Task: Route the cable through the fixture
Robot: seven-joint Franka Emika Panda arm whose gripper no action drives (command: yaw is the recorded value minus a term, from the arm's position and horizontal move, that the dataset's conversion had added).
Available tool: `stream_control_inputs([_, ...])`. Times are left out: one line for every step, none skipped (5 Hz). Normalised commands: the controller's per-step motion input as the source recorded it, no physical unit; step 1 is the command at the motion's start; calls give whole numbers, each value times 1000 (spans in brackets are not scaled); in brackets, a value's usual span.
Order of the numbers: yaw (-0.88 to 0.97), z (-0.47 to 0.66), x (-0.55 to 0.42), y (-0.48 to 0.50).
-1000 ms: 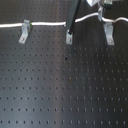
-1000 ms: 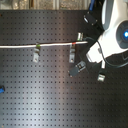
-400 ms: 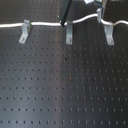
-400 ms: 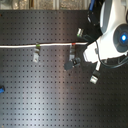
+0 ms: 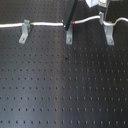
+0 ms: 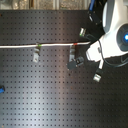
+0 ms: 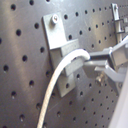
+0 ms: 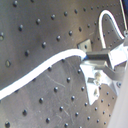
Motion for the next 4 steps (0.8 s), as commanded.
stream_control_inputs([3,82,-74,-33])
stream_control_inputs([0,370,-292,-134])
stream_control_inputs([-20,254,-301,157])
stream_control_inputs([-14,240,-212,122])
